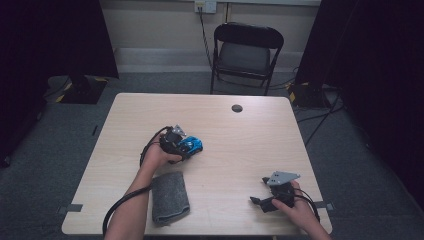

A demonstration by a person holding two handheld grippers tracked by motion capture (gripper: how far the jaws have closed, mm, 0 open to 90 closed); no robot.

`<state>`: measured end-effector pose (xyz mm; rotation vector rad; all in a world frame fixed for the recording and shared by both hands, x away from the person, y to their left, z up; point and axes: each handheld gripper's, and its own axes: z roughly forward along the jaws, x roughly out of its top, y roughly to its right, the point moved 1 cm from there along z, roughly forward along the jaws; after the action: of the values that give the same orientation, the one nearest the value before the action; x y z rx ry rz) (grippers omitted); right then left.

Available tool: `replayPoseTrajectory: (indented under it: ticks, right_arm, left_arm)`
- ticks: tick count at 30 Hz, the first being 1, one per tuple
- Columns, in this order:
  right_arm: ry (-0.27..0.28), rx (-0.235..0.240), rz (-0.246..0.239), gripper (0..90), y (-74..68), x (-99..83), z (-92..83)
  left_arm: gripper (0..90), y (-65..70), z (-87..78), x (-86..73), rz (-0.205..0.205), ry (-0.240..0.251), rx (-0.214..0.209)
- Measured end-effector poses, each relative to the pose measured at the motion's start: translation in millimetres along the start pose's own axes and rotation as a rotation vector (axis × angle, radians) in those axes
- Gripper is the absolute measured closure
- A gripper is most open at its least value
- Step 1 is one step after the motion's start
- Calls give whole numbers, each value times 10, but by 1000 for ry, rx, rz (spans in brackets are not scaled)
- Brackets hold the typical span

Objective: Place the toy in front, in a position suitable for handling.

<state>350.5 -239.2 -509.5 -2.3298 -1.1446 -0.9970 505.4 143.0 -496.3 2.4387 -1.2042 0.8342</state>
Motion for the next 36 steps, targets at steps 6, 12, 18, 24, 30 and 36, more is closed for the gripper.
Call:
replayPoseTrajectory:
  ticks: [6, 12, 18, 24, 30, 36]
  right_arm:
    - [0, 1, -2, 117, 1, 0, 0]
    - [-1, 3, -2, 116, 4, 0, 0]
    - [0, 4, -2, 117, 7, 1, 0]
    - [-2, 6, -5, 117, 10, 1, -1]
    - [0, 6, -4, 117, 14, 2, 2]
    - [-2, 6, -5, 117, 15, 2, 1]
  left_arm:
    - [256, 11, -12, -10, -1, 2, 0]
    - [258, 28, -29, 9, -13, -24, 13]
    - [259, 32, -39, 25, -37, -41, 31]
    - [260, 22, -63, 20, -57, -38, 30]
    - [280, 12, -99, 35, -54, -72, 37]
    - [280, -6, -151, 20, -93, -56, 40]
